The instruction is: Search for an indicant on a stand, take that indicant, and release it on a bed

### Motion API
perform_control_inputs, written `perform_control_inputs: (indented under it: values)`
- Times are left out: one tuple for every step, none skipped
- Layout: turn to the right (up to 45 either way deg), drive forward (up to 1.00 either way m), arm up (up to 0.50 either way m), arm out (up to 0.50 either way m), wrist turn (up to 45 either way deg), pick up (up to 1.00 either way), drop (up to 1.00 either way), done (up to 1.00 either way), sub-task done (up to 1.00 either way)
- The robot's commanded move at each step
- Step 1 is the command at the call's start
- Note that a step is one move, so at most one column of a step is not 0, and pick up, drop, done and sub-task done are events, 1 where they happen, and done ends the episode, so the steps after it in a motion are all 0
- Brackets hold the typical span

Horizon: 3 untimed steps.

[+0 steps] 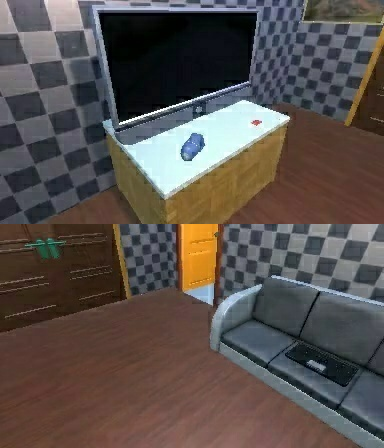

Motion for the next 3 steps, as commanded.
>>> perform_control_inputs:
  values:
    - [-45.0,0.0,0.0,0.0,0.0,0.0,0.0,0.0,0.0]
    - [-45.0,0.0,0.0,0.0,0.0,0.0,0.0,0.0,0.0]
    - [-39.0,0.0,0.0,0.0,0.0,0.0,0.0,0.0,0.0]
